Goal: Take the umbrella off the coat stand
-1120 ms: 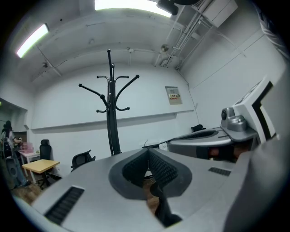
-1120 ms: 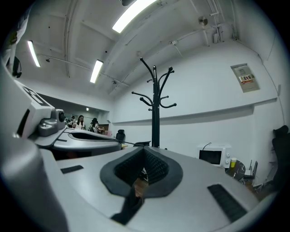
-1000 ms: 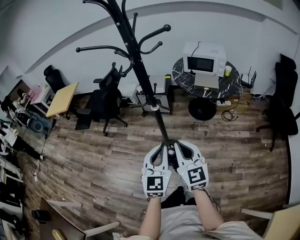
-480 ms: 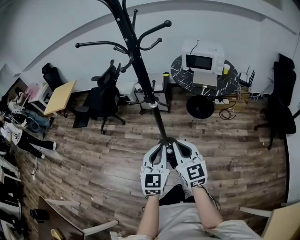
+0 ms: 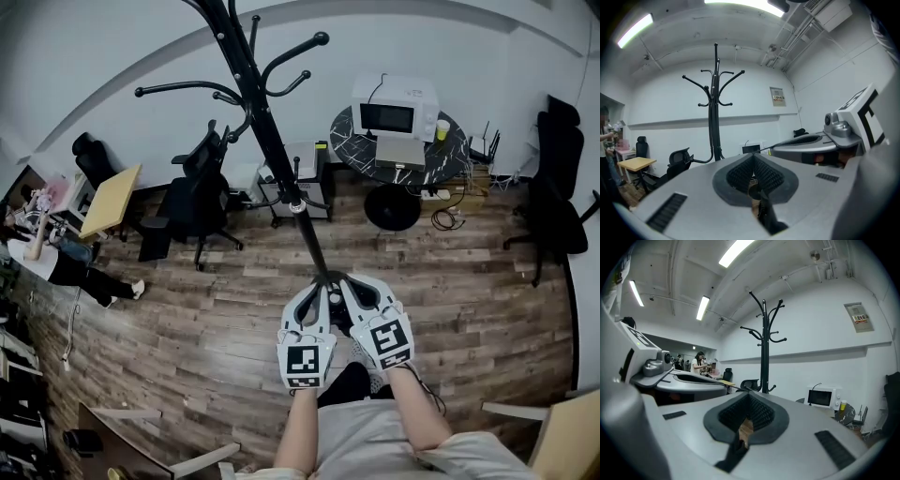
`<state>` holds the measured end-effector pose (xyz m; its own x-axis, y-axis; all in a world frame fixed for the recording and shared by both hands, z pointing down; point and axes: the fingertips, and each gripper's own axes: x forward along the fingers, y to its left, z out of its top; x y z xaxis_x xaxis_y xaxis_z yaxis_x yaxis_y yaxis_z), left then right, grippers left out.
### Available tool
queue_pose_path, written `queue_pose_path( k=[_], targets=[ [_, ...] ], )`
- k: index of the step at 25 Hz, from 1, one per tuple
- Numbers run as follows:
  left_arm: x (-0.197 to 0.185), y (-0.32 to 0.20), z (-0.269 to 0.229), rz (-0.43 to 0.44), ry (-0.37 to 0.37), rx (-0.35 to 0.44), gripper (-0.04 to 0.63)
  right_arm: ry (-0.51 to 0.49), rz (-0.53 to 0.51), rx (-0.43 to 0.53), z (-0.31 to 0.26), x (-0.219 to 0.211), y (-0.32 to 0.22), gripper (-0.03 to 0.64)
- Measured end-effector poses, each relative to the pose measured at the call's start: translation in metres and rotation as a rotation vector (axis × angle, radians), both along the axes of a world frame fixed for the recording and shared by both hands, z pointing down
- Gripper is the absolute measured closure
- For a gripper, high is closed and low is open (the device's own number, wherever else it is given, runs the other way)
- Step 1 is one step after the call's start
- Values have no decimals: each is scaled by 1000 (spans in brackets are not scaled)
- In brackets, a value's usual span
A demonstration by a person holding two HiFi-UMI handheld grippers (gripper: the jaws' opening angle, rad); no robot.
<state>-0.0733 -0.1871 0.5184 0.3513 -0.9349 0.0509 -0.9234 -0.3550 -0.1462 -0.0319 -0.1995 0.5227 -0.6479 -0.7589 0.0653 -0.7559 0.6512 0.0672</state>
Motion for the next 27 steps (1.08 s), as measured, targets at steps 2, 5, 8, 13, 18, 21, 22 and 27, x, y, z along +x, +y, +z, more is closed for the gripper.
queue_pose_path(
  k=[2, 5, 8, 13, 18, 21, 22, 27],
  targets=[
    [0, 0, 1, 2, 0, 1, 572, -6, -3, -2, 0, 3, -1, 608],
    [4, 3, 3, 11, -4, 0, 572, -5, 1, 1, -1, 5, 2, 608],
    [7, 5, 2, 12, -3, 1, 572, 8, 2, 2, -2, 6, 5, 607],
    [9, 9, 1, 19, -6, 1, 572, -6, 8, 3, -4, 8, 8, 609],
    [-3, 13, 1, 8, -7, 4, 572, -22, -6, 5, -5, -4, 12, 609],
    [-4, 15, 2, 0, 10, 4, 572, -19, -9, 4, -3, -7, 14, 609],
    [-3, 16, 2, 2, 19, 3, 572, -17, -8, 3, -1, -7, 15, 609],
    [-9, 21, 1, -8, 19, 7, 572, -18, -5, 6, -2, -11, 18, 609]
  ],
)
